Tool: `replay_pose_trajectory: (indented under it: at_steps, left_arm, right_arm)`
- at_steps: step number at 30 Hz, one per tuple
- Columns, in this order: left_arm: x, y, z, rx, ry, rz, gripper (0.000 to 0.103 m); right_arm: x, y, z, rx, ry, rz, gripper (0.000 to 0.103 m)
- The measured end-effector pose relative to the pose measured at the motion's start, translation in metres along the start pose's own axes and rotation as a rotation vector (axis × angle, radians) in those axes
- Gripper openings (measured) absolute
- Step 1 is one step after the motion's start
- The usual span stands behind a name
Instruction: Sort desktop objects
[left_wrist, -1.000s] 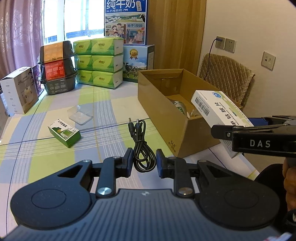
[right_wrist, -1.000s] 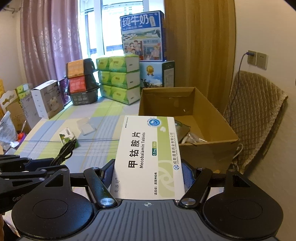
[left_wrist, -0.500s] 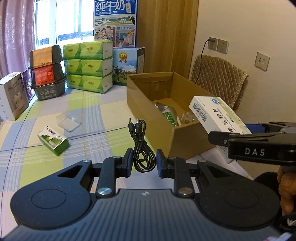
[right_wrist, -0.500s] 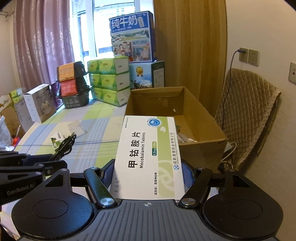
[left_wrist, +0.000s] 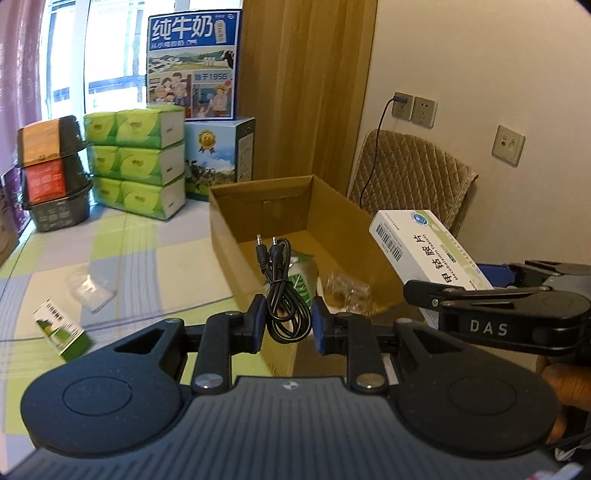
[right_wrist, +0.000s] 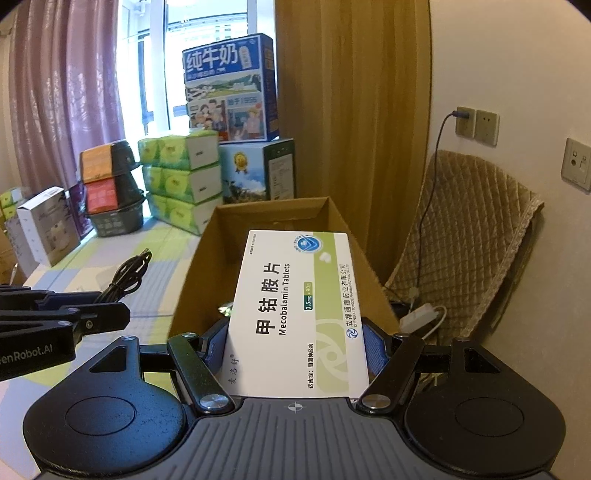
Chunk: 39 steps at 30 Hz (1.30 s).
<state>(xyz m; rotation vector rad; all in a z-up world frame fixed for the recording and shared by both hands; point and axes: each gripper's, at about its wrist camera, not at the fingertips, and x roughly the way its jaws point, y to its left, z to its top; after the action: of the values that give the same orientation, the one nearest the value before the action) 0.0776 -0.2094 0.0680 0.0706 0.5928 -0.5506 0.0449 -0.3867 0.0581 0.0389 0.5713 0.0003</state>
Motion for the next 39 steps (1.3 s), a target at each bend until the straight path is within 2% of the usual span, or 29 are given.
replay_pose_trajectory:
  at_steps: [12, 22, 25, 27, 32, 36, 39]
  left_arm:
    - [0.037, -0.012, 0.029, -0.006, 0.015, -0.039, 0.021]
    - [0.06, -0.012, 0.033, -0.019, 0.042, -0.042, 0.021]
    - [0.069, -0.015, 0.035, 0.02, 0.024, -0.037, 0.021]
    - [0.077, -0.016, 0.036, 0.039, 0.042, -0.026, 0.022]
    - [0.07, -0.003, 0.033, 0.002, 0.034, -0.001, 0.024]
    - [0.059, 0.011, 0.025, -0.035, 0.036, 0.021, 0.031]
    - [0.053, 0.019, 0.019, -0.06, 0.044, 0.038, 0.033]
  right_arm:
    - [0.026, -0.022, 0.02, 0.003, -0.001, -0.016, 0.068]
    - [0.045, -0.032, 0.032, 0.022, -0.003, -0.018, 0.068]
    - [0.048, -0.033, 0.032, 0.028, -0.004, -0.025, 0.068]
    - [0.049, -0.035, 0.031, 0.038, -0.001, -0.03, 0.068]
    - [0.049, -0.04, 0.027, 0.046, 0.009, -0.035, 0.068]
    - [0.051, -0.039, 0.026, 0.052, 0.018, -0.029, 0.068]
    - [0.053, -0.036, 0.027, 0.054, 0.022, -0.018, 0.068]
